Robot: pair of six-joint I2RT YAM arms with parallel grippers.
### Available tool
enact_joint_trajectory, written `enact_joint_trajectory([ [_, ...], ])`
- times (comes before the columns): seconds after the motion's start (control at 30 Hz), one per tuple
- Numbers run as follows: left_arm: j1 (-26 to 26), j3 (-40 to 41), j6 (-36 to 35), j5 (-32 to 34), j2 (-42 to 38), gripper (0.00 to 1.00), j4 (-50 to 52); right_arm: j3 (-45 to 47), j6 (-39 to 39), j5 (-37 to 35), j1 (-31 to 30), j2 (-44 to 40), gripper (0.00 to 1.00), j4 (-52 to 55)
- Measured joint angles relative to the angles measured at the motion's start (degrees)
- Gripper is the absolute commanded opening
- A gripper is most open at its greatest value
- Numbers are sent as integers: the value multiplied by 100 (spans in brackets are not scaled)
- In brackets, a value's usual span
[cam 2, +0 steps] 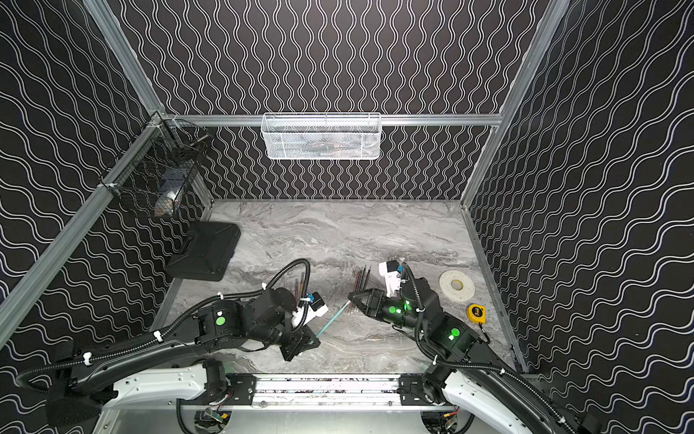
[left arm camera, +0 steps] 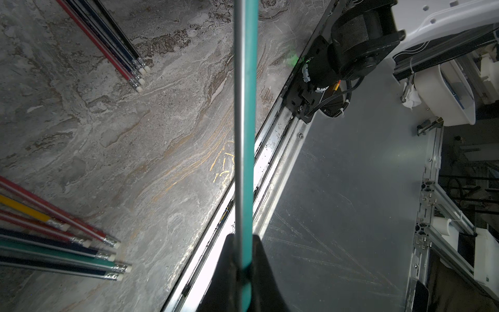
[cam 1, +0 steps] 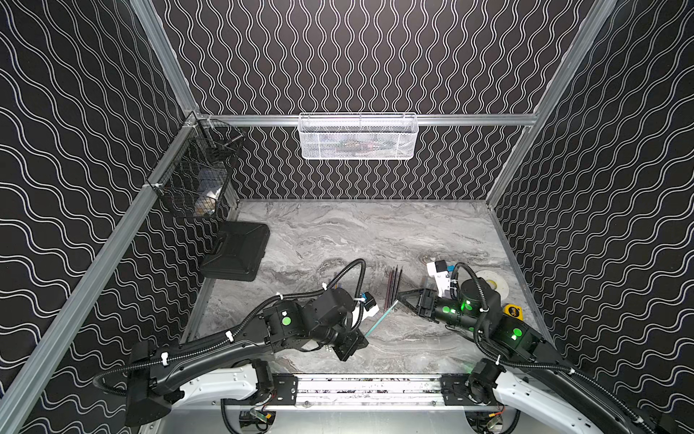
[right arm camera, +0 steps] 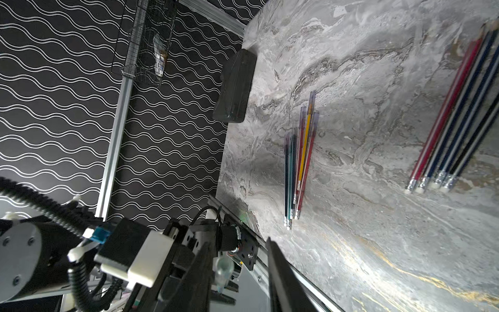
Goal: Remove the protective cover of the pencils
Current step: Remove the protective sleeve from the pencil.
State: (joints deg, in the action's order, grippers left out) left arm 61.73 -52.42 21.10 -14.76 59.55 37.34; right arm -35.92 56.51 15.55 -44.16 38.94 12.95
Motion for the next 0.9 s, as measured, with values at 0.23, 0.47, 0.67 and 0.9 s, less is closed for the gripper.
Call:
enact_joint_trajectory([
  [0.23,0,26,7,4,0,0,133,125,155,24,-35,186,27,-138],
  [0.47,0,26,4,2,2,0,146,291,455,229,-42,396,27,-645],
  [0.67,0,26,0,-2,13,0,122,363,671,343,-52,426,23,-905],
  [0.9,0,26,0,-20,15,0,122,372,732,334,-57,334,17,-905],
])
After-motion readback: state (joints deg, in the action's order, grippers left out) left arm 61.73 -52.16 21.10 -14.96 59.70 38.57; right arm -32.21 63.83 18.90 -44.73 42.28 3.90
